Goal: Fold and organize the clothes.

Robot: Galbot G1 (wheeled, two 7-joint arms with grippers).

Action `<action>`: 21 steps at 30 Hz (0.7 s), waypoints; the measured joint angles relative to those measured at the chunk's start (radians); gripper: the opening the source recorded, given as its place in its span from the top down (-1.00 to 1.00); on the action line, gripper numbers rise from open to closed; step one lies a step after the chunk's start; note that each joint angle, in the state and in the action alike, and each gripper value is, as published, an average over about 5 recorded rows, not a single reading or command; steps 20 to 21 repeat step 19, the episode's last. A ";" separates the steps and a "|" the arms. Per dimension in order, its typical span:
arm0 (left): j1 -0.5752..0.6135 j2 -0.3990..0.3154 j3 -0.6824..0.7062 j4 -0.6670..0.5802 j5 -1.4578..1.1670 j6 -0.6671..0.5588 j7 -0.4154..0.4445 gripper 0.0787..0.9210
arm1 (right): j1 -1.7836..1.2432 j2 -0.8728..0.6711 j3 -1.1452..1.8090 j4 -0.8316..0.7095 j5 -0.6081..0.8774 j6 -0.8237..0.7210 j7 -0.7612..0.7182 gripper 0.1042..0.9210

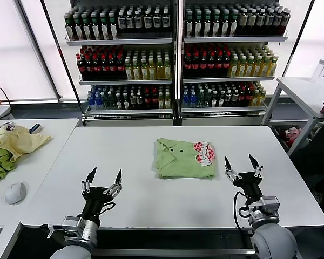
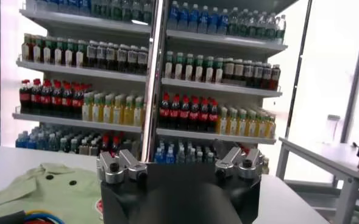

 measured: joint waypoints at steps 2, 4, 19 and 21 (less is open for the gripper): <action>0.008 -0.002 -0.005 -0.012 -0.007 0.003 0.008 -0.77 | -0.021 0.006 0.009 0.022 -0.005 0.004 0.003 -0.76; 0.015 -0.005 -0.010 -0.023 -0.015 0.006 0.016 -0.77 | -0.041 0.013 0.017 0.042 -0.012 0.008 0.006 -0.76; 0.027 -0.037 -0.018 -0.059 -0.046 0.028 0.056 -0.77 | -0.131 0.047 0.043 0.131 -0.061 0.025 0.033 -0.76; 0.027 -0.037 -0.018 -0.059 -0.046 0.028 0.056 -0.77 | -0.131 0.047 0.043 0.131 -0.061 0.025 0.033 -0.76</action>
